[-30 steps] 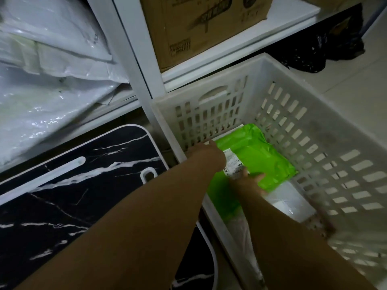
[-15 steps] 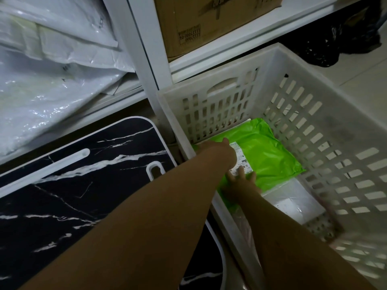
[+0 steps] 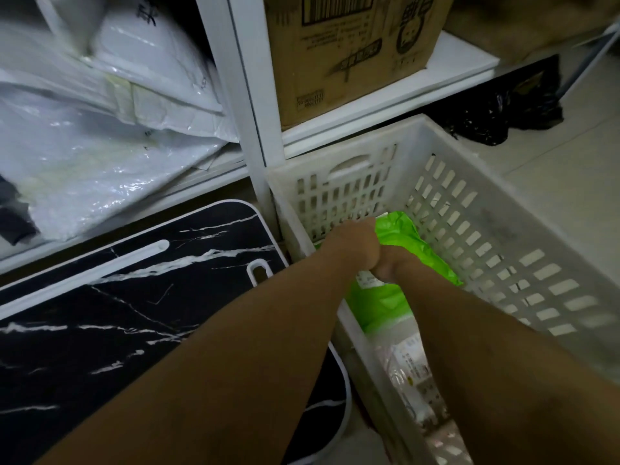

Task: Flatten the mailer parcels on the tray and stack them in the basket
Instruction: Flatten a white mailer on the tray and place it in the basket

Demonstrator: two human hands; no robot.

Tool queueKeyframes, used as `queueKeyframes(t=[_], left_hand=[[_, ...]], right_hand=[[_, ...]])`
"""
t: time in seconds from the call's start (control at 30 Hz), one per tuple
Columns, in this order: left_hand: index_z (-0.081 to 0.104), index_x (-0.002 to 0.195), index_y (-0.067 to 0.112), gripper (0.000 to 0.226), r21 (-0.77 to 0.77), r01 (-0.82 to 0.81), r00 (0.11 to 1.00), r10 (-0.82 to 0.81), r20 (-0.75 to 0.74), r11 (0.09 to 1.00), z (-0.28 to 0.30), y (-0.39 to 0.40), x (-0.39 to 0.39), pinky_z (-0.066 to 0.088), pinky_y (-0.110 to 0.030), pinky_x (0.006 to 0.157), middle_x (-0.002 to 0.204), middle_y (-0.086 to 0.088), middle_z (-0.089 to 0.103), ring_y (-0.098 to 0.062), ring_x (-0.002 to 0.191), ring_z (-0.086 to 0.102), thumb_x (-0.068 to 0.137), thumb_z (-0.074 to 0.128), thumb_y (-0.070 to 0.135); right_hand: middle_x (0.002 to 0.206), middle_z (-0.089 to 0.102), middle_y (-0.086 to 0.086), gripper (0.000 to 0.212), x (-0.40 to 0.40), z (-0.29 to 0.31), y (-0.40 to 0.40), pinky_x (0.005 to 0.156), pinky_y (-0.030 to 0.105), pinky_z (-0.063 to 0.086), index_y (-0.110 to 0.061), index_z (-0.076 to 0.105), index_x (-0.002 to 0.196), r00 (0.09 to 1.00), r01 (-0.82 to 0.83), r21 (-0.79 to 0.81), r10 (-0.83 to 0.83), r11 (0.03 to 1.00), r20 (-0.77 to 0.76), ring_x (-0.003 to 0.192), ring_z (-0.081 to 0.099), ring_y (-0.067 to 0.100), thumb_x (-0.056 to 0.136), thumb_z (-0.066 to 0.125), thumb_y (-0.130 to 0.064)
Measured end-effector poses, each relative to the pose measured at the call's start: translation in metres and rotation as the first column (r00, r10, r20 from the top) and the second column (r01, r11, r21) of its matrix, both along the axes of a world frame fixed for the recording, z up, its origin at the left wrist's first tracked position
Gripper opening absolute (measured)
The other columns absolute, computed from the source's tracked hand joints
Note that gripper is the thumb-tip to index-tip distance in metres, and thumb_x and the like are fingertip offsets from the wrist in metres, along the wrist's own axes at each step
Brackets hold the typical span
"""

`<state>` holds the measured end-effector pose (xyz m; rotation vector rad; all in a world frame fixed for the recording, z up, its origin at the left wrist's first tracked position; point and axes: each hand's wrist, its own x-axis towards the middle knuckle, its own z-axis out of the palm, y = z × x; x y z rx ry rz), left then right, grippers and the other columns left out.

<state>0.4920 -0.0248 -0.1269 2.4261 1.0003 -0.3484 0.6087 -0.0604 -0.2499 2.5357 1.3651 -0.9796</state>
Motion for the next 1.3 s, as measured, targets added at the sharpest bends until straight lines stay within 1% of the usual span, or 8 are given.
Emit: queueKeyframes(t=[0.1,0.23,0.4,0.6,0.77,0.97,1.13,1.3], left_hand=[[0.034,0.141,0.012,0.048,0.024,-0.061,0.993,0.059,0.098,0.998,0.026,-0.003,-0.011,0.044,-0.042,0.095,0.131,-0.020,0.049,-0.037,0.118,0.050,0.094,0.044,0.015],[0.039,0.135,0.007,0.045,0.096,-0.113,0.981,0.097,0.166,0.989,0.070,-0.006,-0.046,0.047,-0.041,0.093,0.126,-0.019,0.053,-0.035,0.113,0.054,0.092,0.050,0.015],[0.041,0.131,0.008,0.039,0.134,-0.278,0.947,0.248,0.206,0.951,0.120,-0.001,-0.123,0.047,-0.040,0.092,0.122,-0.017,0.054,-0.033,0.113,0.054,0.093,0.047,0.012],[0.040,0.133,0.007,0.043,0.092,-0.481,0.866,0.455,0.209,0.872,0.153,0.005,-0.222,0.045,-0.036,0.092,0.126,-0.017,0.052,-0.030,0.114,0.052,0.091,0.049,0.006],[0.039,0.127,0.004,0.037,0.102,-0.580,0.805,0.550,0.222,0.808,0.163,0.017,-0.290,0.041,-0.034,0.078,0.121,-0.019,0.051,-0.032,0.109,0.051,0.091,0.044,0.003],[0.035,0.132,0.005,0.042,0.122,-0.619,0.772,0.574,0.271,0.775,0.160,0.052,-0.328,0.038,-0.034,0.073,0.121,-0.020,0.050,-0.034,0.110,0.050,0.090,0.038,0.000],[0.031,0.138,0.006,0.049,0.096,-0.611,0.772,0.565,0.291,0.786,0.145,0.083,-0.331,0.037,-0.033,0.072,0.122,-0.019,0.050,-0.033,0.109,0.050,0.090,0.039,0.000],[0.028,0.141,0.007,0.053,0.054,-0.607,0.774,0.575,0.266,0.793,0.127,0.090,-0.335,0.038,-0.032,0.074,0.122,-0.018,0.052,-0.030,0.105,0.051,0.090,0.041,0.001]], right_hand=[[0.137,0.055,0.013,0.039,-0.004,0.058,-0.002,0.102,0.038,0.043,-0.011,0.059,0.128,0.996,0.027,0.051,-0.032,0.998,0.087,0.125,0.052,0.030,0.094,0.048,-0.027],[0.130,0.058,0.018,0.033,-0.020,0.134,-0.006,0.094,0.038,0.046,-0.005,0.061,0.121,0.962,0.065,0.183,-0.110,0.981,0.248,0.117,0.056,0.033,0.095,0.046,-0.019],[0.123,0.061,0.021,0.032,-0.072,0.212,0.010,0.093,0.037,0.047,-0.003,0.064,0.112,0.960,-0.020,0.303,-0.066,0.953,0.272,0.112,0.059,0.034,0.094,0.047,-0.023],[0.120,0.063,0.016,0.031,-0.168,0.255,0.033,0.085,0.032,0.045,-0.011,0.065,0.114,0.937,-0.243,0.392,0.110,0.888,0.331,0.109,0.059,0.033,0.092,0.048,-0.024],[0.116,0.061,0.017,0.027,-0.243,0.277,0.063,0.075,0.032,0.038,-0.008,0.057,0.116,0.935,-0.293,0.589,0.095,0.753,0.342,0.104,0.058,0.035,0.095,0.042,-0.015],[0.146,0.034,0.014,0.042,-0.300,0.308,0.122,0.101,0.044,0.034,-0.024,0.035,0.145,0.972,-0.213,0.768,0.056,0.603,0.226,0.130,0.035,0.033,0.104,0.031,-0.031],[0.160,0.008,0.007,0.046,-0.306,0.314,0.173,0.109,0.045,0.026,-0.038,0.025,0.149,0.979,-0.197,0.715,0.098,0.670,0.178,0.142,0.017,0.031,0.103,0.027,-0.033],[0.160,0.011,0.003,0.051,-0.303,0.308,0.195,0.106,0.043,0.028,-0.024,0.024,0.151,0.968,-0.246,0.666,0.141,0.704,0.208,0.139,0.020,0.033,0.101,0.034,-0.020]])
